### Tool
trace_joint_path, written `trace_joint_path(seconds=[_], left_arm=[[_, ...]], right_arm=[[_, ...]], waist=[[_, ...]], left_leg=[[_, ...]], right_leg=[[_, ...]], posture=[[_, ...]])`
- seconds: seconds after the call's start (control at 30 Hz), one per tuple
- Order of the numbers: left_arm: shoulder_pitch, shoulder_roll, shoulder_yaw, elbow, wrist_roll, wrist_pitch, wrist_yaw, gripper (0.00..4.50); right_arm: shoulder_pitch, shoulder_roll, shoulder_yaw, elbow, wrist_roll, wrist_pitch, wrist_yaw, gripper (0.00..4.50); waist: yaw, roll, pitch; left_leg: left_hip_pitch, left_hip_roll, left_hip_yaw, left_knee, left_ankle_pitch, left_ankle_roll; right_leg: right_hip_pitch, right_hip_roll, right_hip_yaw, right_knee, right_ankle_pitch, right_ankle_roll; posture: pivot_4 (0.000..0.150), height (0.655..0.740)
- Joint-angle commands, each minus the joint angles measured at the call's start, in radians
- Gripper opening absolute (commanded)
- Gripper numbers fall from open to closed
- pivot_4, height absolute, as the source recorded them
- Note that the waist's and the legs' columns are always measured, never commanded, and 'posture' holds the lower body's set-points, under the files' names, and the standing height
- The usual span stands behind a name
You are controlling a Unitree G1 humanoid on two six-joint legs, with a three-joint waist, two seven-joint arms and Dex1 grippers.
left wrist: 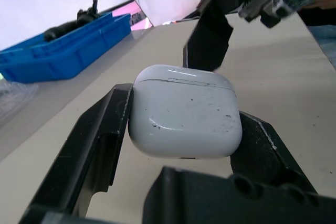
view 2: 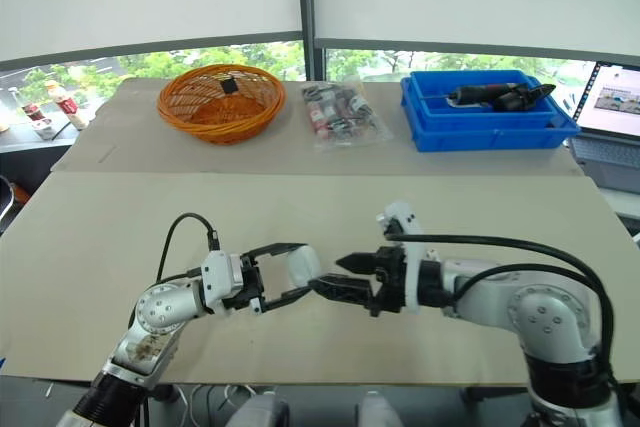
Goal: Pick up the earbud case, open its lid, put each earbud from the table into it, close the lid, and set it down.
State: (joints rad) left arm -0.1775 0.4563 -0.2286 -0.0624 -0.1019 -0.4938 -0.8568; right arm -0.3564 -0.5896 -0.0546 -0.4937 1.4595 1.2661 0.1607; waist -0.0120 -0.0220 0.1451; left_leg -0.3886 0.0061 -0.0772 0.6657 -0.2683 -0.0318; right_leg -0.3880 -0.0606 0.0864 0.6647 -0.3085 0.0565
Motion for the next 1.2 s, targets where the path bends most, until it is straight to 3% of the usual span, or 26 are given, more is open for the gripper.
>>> trace_joint_path(seconds=[0.03,0.47,0.6,0.7,0.87,1.07,1.13,1.2], left_arm=[[-0.017,-0.005,-0.009,0.002,-0.002,-0.054,-0.004,2.66],[-0.033,-0.008,-0.016,0.017,-0.013,-0.079,-0.002,2.66],[-0.037,-0.013,-0.016,0.01,-0.016,-0.073,0.002,2.66],[-0.04,-0.02,-0.013,0.008,-0.015,-0.069,0.008,2.66],[-0.036,-0.022,-0.015,-0.005,-0.019,-0.065,0.006,2.66],[-0.027,-0.027,-0.008,-0.018,-0.053,-0.037,0.007,2.66],[-0.031,-0.025,-0.004,-0.025,-0.084,-0.004,-0.002,3.7],[-0.037,-0.013,-0.001,-0.021,-0.077,0.005,-0.009,4.44]], right_arm=[[-0.029,0.016,0.026,0.018,0.067,-0.023,-0.055,4.5],[-0.061,0.031,0.068,0.084,0.046,-0.041,-0.005,4.5],[-0.063,0.028,0.072,0.093,0.027,-0.039,0.01,3.56],[-0.064,0.024,0.076,0.095,0.01,-0.034,0.027,2.36],[-0.071,0.028,0.079,0.1,-0.021,-0.035,0.049,0.73],[-0.078,0.038,0.075,0.107,-0.03,-0.037,0.06,0.73],[-0.081,0.039,0.075,0.107,-0.033,-0.037,0.066,0.73],[-0.084,0.04,0.075,0.106,-0.038,-0.035,0.072,0.73]], waist=[[-0.002,0.0,0.0],[-0.004,0.0,0.0],[-0.004,0.0,0.0],[-0.004,0.0,0.0],[-0.004,0.0,0.0],[-0.004,0.0,0.0],[-0.004,0.0,0.0],[-0.004,0.0,0.0]], left_leg=[[0.0,0.0,0.0,0.0,0.0,0.0],[0.0,0.0,-0.002,0.001,0.0,0.0],[0.0,0.0,-0.002,0.001,0.0,0.0],[0.0,0.0,-0.002,0.001,0.0,0.0],[0.0,0.0,-0.002,0.001,0.0,0.0],[0.0,0.0,-0.002,0.001,0.0,0.0],[0.0,0.0,-0.002,0.001,0.0,0.0],[0.0,0.0,-0.002,0.001,0.0,0.0]], right_leg=[[0.0,0.0,0.0,0.0,0.0,0.0],[0.0,0.0,-0.002,0.0,0.0,0.0],[0.0,0.0,-0.002,0.0,0.0,0.0],[0.0,0.0,-0.002,0.0,0.0,0.0],[0.0,0.0,-0.002,0.0,0.0,0.0],[0.0,0.001,-0.002,0.0,0.0,0.0],[0.0,0.001,-0.002,0.0,0.0,0.0],[0.0,0.001,-0.002,0.0,0.0,0.0]], posture=[[0.15,0.74],[0.15,0.74],[0.15,0.74],[0.15,0.74],[0.15,0.74],[0.15,0.74],[0.15,0.74],[0.15,0.74]])
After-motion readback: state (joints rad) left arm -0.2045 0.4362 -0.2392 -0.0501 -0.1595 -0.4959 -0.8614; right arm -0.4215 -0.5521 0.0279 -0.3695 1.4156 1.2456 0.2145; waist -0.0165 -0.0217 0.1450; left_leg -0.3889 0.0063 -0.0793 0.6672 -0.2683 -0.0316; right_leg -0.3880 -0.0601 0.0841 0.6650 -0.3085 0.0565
